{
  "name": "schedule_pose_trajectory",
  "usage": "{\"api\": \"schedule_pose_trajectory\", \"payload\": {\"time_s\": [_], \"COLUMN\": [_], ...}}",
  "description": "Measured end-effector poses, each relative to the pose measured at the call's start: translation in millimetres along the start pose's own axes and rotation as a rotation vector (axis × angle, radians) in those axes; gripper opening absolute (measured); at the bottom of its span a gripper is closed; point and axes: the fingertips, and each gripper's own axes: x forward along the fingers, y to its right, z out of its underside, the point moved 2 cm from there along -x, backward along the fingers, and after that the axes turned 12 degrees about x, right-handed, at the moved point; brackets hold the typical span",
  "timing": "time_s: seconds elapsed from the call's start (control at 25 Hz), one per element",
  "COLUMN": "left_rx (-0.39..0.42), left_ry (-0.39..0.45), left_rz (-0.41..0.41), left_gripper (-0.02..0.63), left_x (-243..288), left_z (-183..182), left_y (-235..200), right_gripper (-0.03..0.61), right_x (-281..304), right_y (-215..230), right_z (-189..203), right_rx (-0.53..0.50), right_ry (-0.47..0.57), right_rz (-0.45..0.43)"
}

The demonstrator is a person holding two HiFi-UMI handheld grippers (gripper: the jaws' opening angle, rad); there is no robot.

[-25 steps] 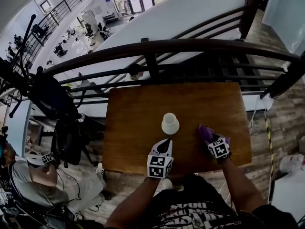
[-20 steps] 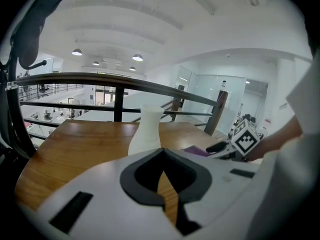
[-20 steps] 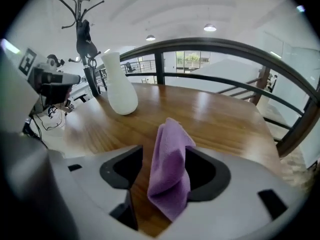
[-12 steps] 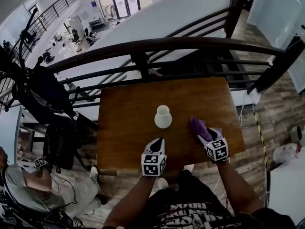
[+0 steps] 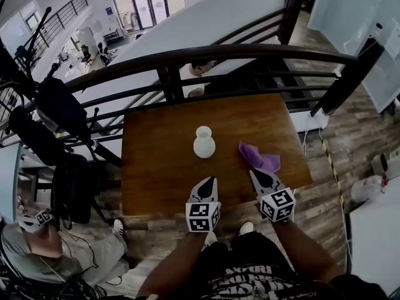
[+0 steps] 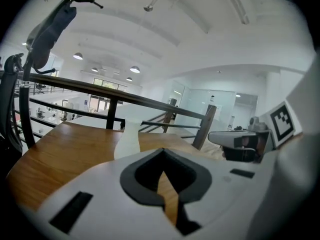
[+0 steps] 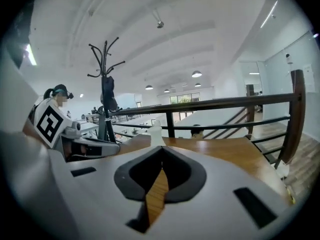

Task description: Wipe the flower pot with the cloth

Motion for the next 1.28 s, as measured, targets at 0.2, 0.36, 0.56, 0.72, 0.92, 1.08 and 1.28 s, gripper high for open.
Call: {"api": "schedule_pose_trajectory", "payload": {"time_s": [0.2, 0.36, 0.56, 0.72, 0.92, 1.08, 1.28], "left_rx": [-0.004, -0.022, -0.025, -0.023, -0.015, -0.010, -0.005], "left_ry": [0.027, 0.021, 0.013, 0.013, 0.011, 0.004, -0.001], "left_rz": [0.000, -0.024, -0.054, -0.074, -0.083, -0.079, -0.074], "left_gripper": [-0.002, -0.002, -0.002, -0.002, -0.002, -0.002, -0.002], "left_x": [-14.4, -24.0, -26.7, -28.9, -26.5, -23.9, -25.9], "left_z": [-6.6, -4.8, -3.8, -6.1, -7.5, -6.6, -7.5], "left_y": [35.2, 59.4, 75.2, 77.9, 75.7, 74.1, 72.9], "right_gripper": [-0.002, -0.002, -0.002, -0.002, -0.002, -0.002, -0.002], "right_x": [-32.0, -52.9, -63.7, -69.6, -70.1, -67.4, -67.7], "right_y": [-22.1, -20.6, -11.0, -6.5, -1.8, 1.7, -2.2], "right_z": [-1.9, 8.9, 10.9, 10.7, 7.6, 5.6, 7.8], "right_rx": [-0.019, -0.030, -0.032, -0.028, -0.030, -0.027, -0.028], "right_ry": [0.049, 0.034, 0.027, 0.021, 0.029, 0.032, 0.025], "right_rz": [-0.059, -0.074, -0.089, -0.092, -0.089, -0.083, -0.087]}}
